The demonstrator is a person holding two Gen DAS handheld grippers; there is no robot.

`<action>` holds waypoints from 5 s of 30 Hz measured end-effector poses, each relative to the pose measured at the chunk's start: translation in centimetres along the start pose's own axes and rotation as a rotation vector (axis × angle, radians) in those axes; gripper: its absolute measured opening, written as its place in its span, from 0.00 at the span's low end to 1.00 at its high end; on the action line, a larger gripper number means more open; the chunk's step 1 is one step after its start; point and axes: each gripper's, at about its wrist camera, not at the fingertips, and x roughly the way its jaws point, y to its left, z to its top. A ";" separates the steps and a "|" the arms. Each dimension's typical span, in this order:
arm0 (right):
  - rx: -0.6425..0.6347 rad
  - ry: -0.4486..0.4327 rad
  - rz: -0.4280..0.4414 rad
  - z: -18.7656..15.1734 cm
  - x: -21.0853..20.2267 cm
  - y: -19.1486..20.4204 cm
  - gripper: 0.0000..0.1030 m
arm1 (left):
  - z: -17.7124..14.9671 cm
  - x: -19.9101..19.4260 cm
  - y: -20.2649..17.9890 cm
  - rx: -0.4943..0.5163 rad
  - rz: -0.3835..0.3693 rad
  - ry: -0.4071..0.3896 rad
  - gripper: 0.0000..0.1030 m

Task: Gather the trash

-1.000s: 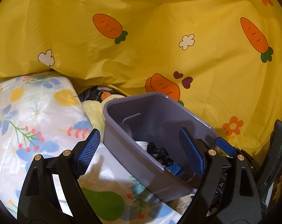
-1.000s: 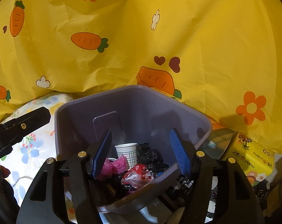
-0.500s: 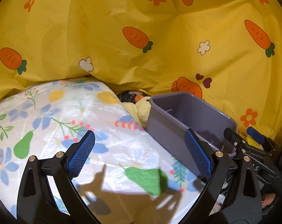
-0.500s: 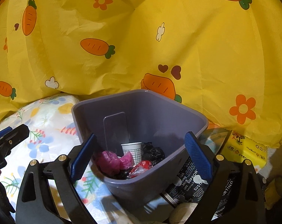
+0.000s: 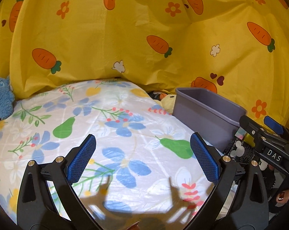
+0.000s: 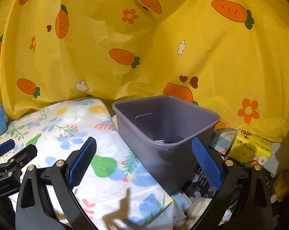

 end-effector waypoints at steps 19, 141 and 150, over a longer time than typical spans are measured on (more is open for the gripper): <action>-0.056 -0.015 0.106 -3.5 -4.8 5.4 0.93 | -4.9 -7.2 4.1 -0.047 0.160 -0.029 0.94; -0.062 -0.036 0.109 -3.8 -6.1 6.2 0.93 | -4.8 -7.9 3.0 -0.078 0.159 -0.034 0.94; -0.061 -0.039 0.108 -3.8 -6.3 6.5 0.93 | -4.7 -7.9 2.9 -0.078 0.161 -0.035 0.94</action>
